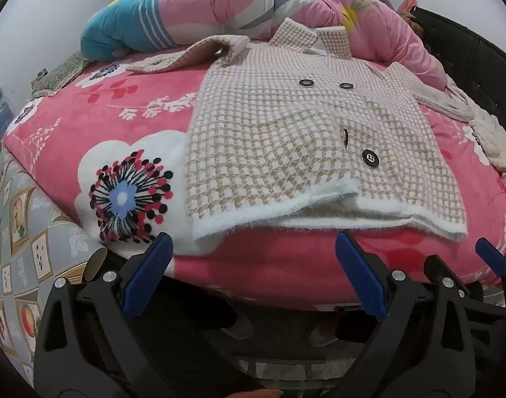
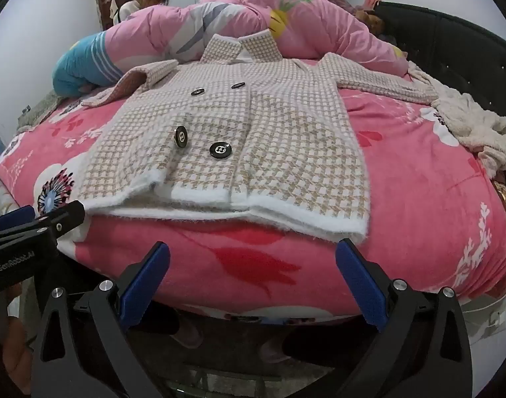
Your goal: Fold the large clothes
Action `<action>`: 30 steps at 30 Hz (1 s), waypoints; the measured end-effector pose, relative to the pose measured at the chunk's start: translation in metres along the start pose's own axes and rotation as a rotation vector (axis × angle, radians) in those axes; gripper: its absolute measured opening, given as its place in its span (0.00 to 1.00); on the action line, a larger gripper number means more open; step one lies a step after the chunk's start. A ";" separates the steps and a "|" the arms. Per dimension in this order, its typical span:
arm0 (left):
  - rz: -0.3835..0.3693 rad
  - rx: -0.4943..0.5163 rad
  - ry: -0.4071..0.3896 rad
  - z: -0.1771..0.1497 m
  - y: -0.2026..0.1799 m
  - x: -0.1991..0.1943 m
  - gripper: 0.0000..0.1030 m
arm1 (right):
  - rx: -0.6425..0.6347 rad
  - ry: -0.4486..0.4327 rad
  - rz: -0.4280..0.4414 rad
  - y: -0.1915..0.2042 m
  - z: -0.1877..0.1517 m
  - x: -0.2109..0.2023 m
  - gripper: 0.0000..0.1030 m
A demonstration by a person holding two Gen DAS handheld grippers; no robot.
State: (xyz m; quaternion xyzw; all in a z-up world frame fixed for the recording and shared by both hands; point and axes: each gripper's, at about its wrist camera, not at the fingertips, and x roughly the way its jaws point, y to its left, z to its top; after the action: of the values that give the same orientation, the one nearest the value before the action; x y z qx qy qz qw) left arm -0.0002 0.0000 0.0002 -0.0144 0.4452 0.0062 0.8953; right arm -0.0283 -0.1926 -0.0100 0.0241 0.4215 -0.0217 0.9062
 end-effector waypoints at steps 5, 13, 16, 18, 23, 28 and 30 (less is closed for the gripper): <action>-0.001 -0.001 0.002 0.000 -0.001 -0.001 0.92 | 0.003 0.007 0.004 0.001 0.001 0.001 0.95; -0.005 -0.004 0.006 0.000 0.000 0.000 0.92 | -0.006 0.004 -0.001 0.004 0.001 0.000 0.95; -0.005 -0.002 0.008 0.000 0.000 0.000 0.92 | -0.005 0.002 -0.002 0.002 0.002 -0.001 0.95; -0.007 -0.004 0.008 0.000 0.000 0.000 0.92 | -0.004 0.003 -0.002 0.002 0.002 -0.001 0.95; -0.005 -0.003 0.006 -0.002 -0.001 0.006 0.92 | -0.005 0.001 -0.003 0.001 0.003 -0.001 0.95; -0.005 -0.004 0.006 -0.001 -0.003 0.003 0.92 | -0.004 -0.003 -0.005 0.000 0.004 -0.003 0.95; -0.004 -0.004 0.006 -0.001 -0.003 0.003 0.92 | -0.003 -0.004 -0.005 -0.001 0.004 -0.004 0.95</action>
State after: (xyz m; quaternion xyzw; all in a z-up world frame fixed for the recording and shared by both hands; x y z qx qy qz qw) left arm 0.0011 -0.0033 -0.0023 -0.0171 0.4476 0.0050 0.8940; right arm -0.0278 -0.1934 -0.0043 0.0217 0.4196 -0.0234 0.9071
